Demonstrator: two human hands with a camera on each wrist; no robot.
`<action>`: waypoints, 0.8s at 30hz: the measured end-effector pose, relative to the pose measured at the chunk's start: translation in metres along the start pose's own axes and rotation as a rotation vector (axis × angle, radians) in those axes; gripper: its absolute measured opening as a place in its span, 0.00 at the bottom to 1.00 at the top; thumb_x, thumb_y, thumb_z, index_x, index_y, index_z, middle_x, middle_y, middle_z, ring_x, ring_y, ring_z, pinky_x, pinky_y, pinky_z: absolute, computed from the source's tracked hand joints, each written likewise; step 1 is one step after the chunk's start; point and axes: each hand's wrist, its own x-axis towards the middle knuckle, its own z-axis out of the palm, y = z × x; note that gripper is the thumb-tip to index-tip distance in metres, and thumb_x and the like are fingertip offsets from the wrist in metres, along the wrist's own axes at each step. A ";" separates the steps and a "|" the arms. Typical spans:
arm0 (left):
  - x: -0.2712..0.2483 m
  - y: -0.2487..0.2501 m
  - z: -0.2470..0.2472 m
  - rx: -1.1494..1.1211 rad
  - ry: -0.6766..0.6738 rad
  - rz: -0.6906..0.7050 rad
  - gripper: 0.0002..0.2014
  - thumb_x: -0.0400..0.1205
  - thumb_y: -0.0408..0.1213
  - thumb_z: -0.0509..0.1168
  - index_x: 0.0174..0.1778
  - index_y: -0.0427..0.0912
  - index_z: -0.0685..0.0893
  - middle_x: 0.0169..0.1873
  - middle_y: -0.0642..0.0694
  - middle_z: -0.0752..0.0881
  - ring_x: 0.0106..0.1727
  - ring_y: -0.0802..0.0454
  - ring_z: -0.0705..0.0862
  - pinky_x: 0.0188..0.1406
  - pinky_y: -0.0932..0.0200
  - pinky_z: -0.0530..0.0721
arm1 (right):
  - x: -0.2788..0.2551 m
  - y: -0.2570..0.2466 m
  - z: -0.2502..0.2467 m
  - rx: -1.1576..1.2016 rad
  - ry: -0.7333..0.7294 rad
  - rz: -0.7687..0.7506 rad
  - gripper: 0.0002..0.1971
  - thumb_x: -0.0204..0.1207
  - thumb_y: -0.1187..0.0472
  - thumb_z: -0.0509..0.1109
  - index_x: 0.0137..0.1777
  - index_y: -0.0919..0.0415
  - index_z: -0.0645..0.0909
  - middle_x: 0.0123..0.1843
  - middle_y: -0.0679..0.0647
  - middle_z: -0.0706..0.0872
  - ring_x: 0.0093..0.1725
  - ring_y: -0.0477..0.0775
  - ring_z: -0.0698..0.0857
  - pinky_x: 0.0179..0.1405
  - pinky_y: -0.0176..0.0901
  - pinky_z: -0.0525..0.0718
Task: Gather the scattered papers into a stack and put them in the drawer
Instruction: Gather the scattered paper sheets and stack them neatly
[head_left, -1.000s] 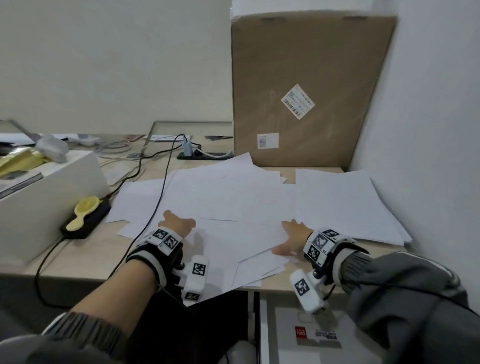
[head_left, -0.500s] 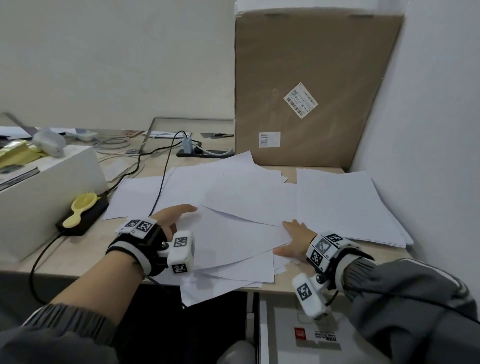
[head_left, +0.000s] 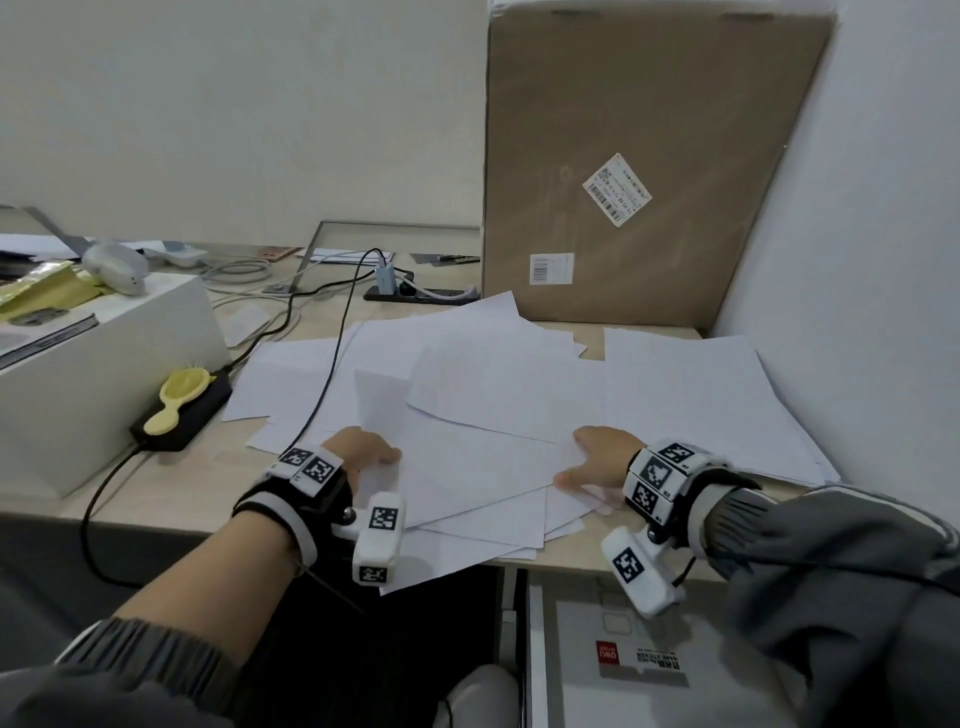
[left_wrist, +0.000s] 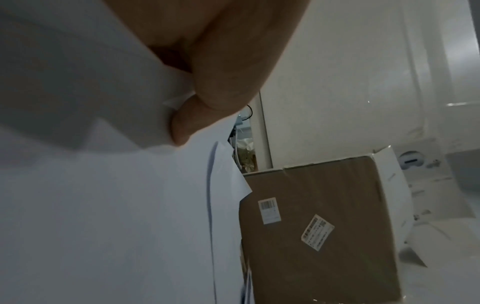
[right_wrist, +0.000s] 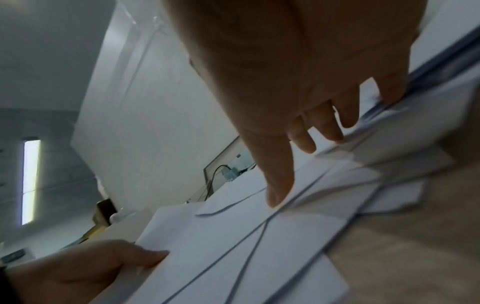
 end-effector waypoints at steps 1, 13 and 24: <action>0.001 0.000 0.002 0.014 0.032 0.029 0.24 0.76 0.27 0.72 0.67 0.26 0.77 0.65 0.29 0.81 0.66 0.34 0.82 0.60 0.48 0.81 | 0.003 -0.004 -0.002 -0.003 0.015 -0.015 0.36 0.73 0.40 0.70 0.74 0.60 0.66 0.72 0.56 0.75 0.75 0.59 0.72 0.68 0.48 0.73; 0.014 -0.011 -0.001 -0.083 -0.034 0.118 0.24 0.76 0.29 0.73 0.67 0.27 0.77 0.58 0.32 0.85 0.53 0.41 0.84 0.64 0.43 0.83 | 0.042 -0.032 -0.010 -0.254 -0.004 -0.078 0.44 0.67 0.27 0.62 0.76 0.55 0.61 0.75 0.58 0.71 0.73 0.65 0.69 0.68 0.59 0.72; 0.018 -0.013 -0.002 -0.136 -0.075 0.129 0.20 0.76 0.30 0.72 0.63 0.28 0.79 0.51 0.35 0.83 0.51 0.42 0.83 0.61 0.45 0.83 | 0.033 -0.043 -0.008 -0.503 0.128 -0.217 0.16 0.83 0.49 0.54 0.58 0.60 0.72 0.44 0.56 0.82 0.41 0.58 0.78 0.37 0.45 0.73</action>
